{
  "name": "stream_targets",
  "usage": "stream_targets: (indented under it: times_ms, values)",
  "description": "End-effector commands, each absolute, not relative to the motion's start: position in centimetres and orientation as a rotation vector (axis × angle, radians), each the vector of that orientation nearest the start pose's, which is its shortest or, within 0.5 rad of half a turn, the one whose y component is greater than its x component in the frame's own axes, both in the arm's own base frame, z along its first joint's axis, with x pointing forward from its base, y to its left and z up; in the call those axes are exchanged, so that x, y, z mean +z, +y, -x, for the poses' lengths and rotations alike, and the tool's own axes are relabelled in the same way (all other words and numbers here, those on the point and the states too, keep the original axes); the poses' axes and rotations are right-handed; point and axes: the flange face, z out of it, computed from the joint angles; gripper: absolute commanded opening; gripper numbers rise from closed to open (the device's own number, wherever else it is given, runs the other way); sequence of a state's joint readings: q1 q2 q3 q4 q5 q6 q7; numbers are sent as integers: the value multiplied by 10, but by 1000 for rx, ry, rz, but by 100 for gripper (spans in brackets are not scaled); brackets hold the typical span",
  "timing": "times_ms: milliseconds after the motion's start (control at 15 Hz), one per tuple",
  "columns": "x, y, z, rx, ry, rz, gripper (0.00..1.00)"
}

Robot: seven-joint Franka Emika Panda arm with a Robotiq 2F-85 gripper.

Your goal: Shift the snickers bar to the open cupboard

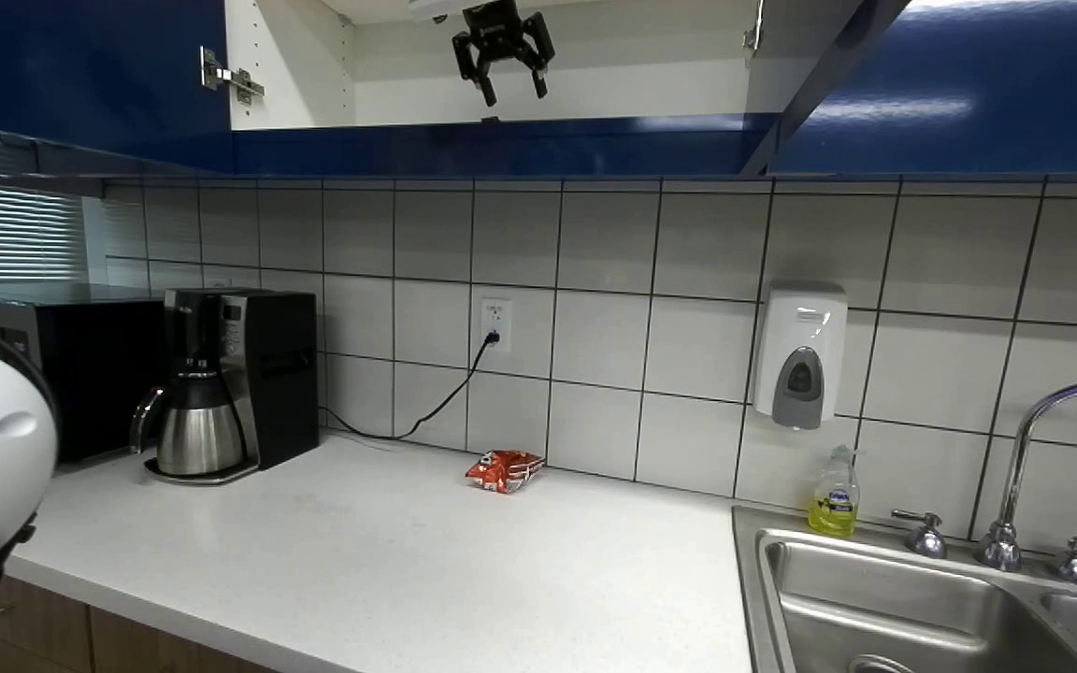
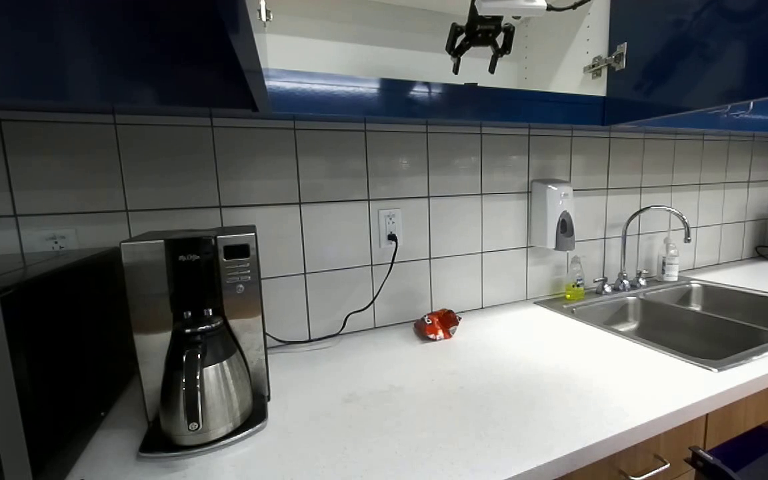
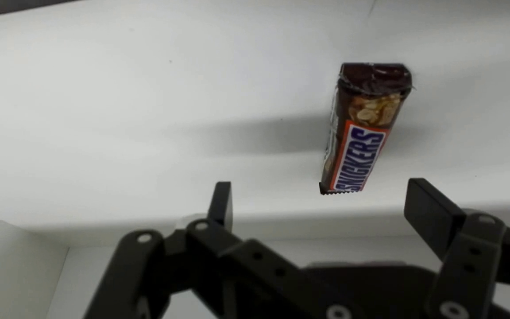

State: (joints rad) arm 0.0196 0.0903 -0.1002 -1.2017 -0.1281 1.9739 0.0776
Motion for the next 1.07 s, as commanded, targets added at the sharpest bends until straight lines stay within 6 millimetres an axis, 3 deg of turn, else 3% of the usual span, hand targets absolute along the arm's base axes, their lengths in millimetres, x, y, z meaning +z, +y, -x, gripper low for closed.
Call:
stream_targets:
  times_ms: [0, 600, 1000]
  values:
    - [794, -53, -562, -1140, 180, 3070, 100]
    - [780, -53, -486, -1273, 62, 2995, 100]
    - [757, -54, -424, -1179, -29, 2988, 100]
